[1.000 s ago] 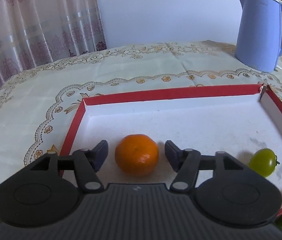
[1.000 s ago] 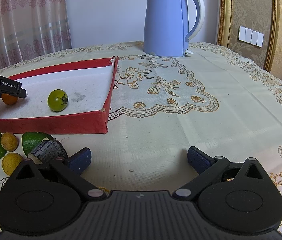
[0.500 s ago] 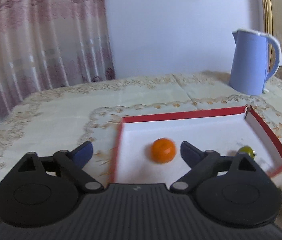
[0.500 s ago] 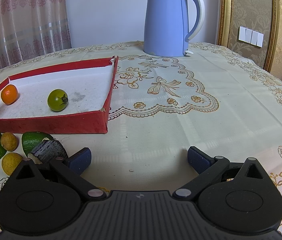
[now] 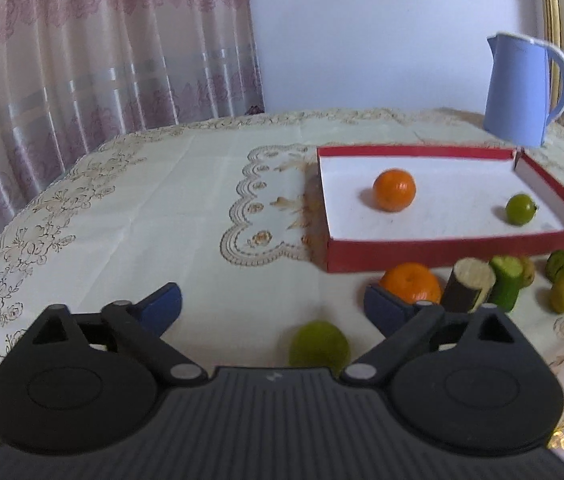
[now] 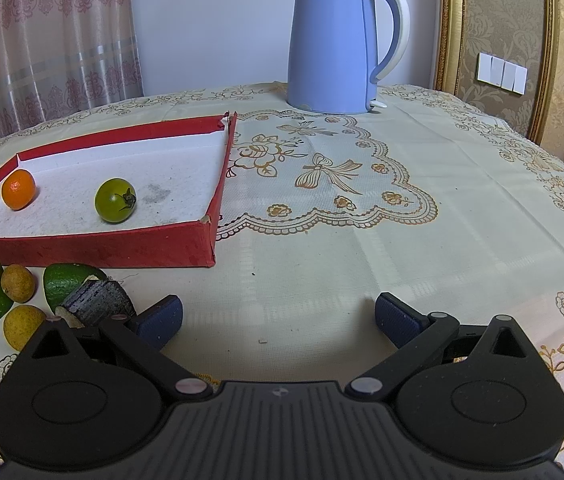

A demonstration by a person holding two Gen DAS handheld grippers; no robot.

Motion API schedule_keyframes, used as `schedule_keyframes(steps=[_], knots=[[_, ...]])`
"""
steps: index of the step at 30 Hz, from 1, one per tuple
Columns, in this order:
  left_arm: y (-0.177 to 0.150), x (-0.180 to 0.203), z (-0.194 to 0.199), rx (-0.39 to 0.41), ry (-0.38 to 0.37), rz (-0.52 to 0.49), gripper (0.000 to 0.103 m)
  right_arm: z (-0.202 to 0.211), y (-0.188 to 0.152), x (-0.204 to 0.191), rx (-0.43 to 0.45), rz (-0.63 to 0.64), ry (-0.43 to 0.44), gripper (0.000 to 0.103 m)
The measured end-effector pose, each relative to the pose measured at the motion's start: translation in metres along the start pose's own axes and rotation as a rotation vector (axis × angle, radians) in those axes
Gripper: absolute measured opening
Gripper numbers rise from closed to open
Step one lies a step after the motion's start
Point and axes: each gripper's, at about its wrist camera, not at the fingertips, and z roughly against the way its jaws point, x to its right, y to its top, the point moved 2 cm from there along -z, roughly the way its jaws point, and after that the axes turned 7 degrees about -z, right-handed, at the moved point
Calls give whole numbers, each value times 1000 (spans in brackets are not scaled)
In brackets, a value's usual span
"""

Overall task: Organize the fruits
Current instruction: 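Move the left gripper to the round green fruit and grasp it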

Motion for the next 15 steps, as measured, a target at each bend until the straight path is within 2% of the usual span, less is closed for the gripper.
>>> schedule_keyframes(steps=[4,12,14,15], knots=[[-7,10,-7,-17,11,-49,87,0,0,0,0,0,0,103],[-18,12,-17,-40,-6,-23,86,0,0,0,0,0,0,103],[-19,11,-17,-36,-23,-6,79,0,0,0,0,0,0,103],[-18,10,-17,-38,-41,2,71,0,0,0,0,0,0,103]])
